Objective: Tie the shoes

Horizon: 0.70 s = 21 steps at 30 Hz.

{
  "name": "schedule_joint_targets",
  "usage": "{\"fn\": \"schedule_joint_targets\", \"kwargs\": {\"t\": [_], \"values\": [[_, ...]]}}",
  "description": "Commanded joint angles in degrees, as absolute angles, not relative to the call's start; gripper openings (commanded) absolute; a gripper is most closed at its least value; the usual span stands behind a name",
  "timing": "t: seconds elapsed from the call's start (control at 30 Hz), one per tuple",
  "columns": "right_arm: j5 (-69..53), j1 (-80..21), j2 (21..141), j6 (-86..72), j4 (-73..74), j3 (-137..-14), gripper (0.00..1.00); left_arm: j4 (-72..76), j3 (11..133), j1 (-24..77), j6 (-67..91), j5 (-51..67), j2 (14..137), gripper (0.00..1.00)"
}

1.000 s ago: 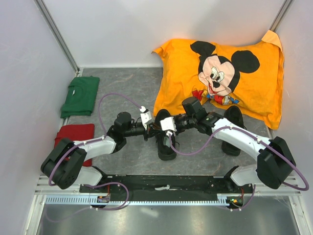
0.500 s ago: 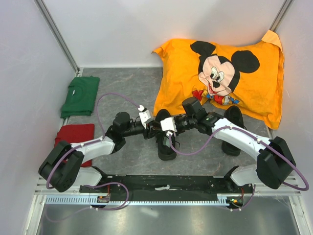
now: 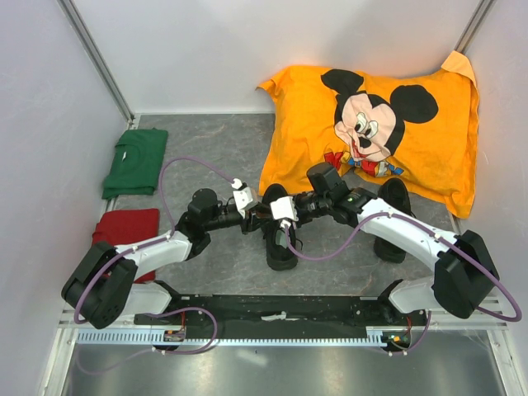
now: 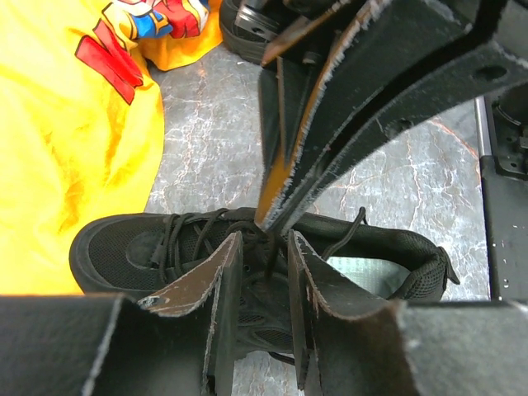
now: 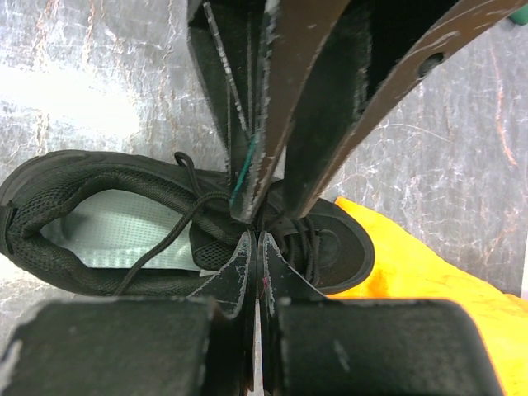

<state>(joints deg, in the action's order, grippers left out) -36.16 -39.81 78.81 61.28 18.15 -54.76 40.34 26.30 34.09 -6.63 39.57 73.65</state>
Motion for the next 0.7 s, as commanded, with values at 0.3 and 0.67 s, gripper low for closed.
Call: {"fn": "schedule_joint_targets", "kwargs": {"t": [0.3,0.67], "values": [[-37.97,-40.17,79.80,60.56,18.11,-58.18,0.00,41.05,25.93,34.28,-11.69,40.88,73.21,0.29],[-38.14,-40.17,80.07,59.68,18.37,-58.97,0.00,39.73,25.75,34.28,-12.57,40.78,73.57,0.17]]}}
